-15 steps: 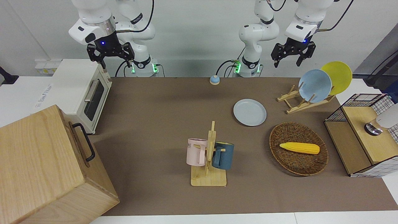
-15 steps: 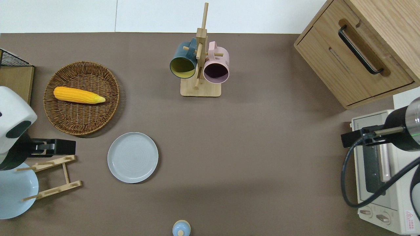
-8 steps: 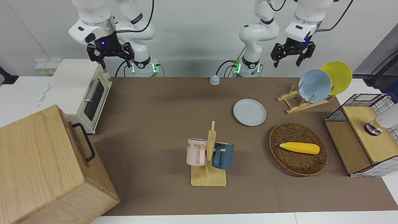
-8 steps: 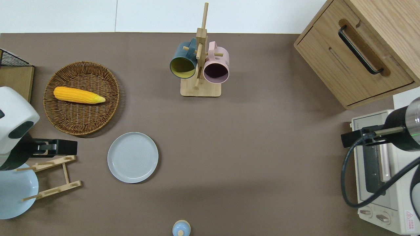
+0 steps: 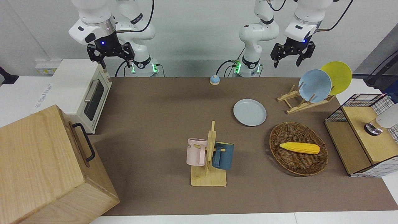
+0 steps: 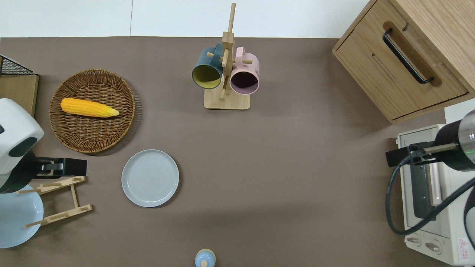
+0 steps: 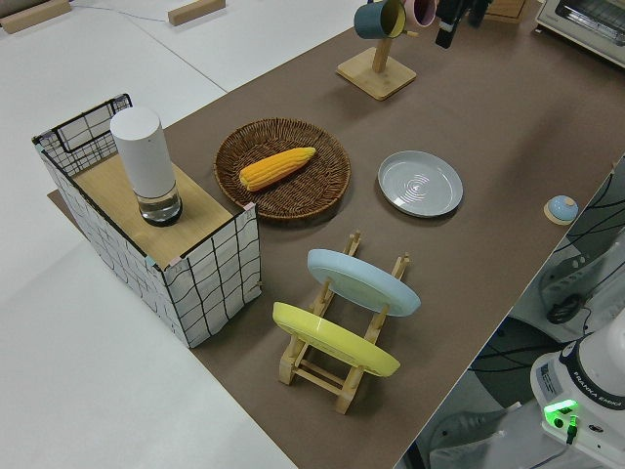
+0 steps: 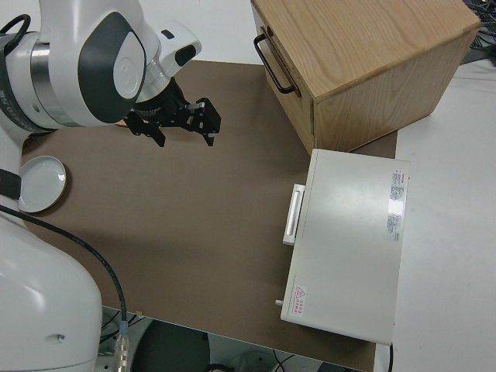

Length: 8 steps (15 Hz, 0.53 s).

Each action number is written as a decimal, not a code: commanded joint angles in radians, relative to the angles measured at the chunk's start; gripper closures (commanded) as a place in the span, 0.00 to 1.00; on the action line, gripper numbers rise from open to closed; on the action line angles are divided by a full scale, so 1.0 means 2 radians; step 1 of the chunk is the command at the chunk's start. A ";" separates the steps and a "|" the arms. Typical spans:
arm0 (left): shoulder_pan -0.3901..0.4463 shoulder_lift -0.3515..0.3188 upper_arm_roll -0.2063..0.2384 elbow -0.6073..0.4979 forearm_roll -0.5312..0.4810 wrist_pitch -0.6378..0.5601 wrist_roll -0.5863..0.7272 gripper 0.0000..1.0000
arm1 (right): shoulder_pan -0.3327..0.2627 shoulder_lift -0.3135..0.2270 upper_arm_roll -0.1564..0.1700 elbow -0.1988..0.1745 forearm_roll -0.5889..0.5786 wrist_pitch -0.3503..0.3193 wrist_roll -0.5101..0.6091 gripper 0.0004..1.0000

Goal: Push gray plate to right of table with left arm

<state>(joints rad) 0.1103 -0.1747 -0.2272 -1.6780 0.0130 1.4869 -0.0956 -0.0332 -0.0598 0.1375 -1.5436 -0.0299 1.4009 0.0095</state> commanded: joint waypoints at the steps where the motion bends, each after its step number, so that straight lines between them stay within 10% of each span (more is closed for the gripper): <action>1: 0.000 -0.012 0.007 -0.005 0.003 -0.012 0.007 0.00 | -0.012 -0.005 0.009 0.000 -0.004 -0.007 -0.004 0.00; 8: 0.004 -0.034 0.026 -0.069 -0.016 0.010 0.006 0.00 | -0.012 -0.005 0.009 0.000 -0.005 -0.007 -0.004 0.00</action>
<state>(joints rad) 0.1113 -0.1928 -0.2119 -1.7299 0.0082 1.4741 -0.0956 -0.0332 -0.0598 0.1375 -1.5436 -0.0299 1.4009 0.0095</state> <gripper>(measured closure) 0.004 0.004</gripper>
